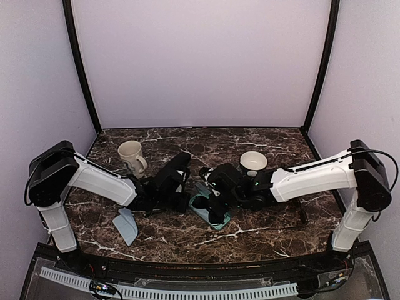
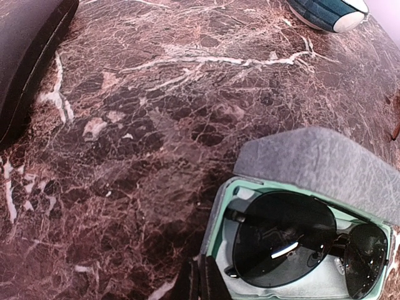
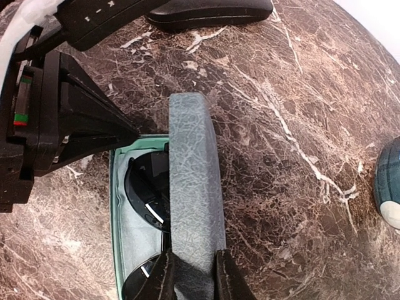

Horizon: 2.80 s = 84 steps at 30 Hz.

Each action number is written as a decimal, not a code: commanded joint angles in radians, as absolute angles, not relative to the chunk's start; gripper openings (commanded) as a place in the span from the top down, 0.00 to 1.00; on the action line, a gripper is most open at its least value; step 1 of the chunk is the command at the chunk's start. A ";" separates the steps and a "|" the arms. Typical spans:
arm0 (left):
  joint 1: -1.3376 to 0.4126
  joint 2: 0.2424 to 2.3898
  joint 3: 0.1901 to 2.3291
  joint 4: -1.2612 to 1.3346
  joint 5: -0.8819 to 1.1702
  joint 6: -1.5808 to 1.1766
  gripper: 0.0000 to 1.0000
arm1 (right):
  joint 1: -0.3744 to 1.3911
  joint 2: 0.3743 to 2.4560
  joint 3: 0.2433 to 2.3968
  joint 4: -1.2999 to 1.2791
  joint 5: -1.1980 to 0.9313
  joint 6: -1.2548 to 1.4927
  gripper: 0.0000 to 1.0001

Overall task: Organize the sunglasses
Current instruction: Close the case with sunglasses at the center of the board.

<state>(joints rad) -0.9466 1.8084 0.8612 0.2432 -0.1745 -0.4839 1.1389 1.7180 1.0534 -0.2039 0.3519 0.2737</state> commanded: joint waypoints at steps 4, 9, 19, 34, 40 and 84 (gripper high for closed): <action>-0.957 1.829 0.840 0.218 -0.174 -0.523 1.00 | 1.188 1.797 1.065 -0.143 0.247 0.339 0.84; -0.959 1.824 0.836 0.220 -0.176 -0.523 1.00 | 1.195 1.812 1.067 -0.140 0.243 0.353 0.84; -0.960 1.815 0.825 0.228 -0.179 -0.524 1.00 | 1.211 1.852 1.074 -0.121 0.211 0.378 0.85; -0.962 1.807 0.813 0.235 -0.180 -0.526 1.00 | 1.219 1.885 1.057 -0.068 0.137 0.440 0.84; -0.962 1.806 0.810 0.237 -0.180 -0.529 1.00 | 1.232 1.907 1.058 -0.050 0.126 0.458 0.82; -0.968 1.751 0.766 0.257 -0.201 -0.534 1.00 | 1.168 1.668 0.930 -0.168 0.178 0.424 0.27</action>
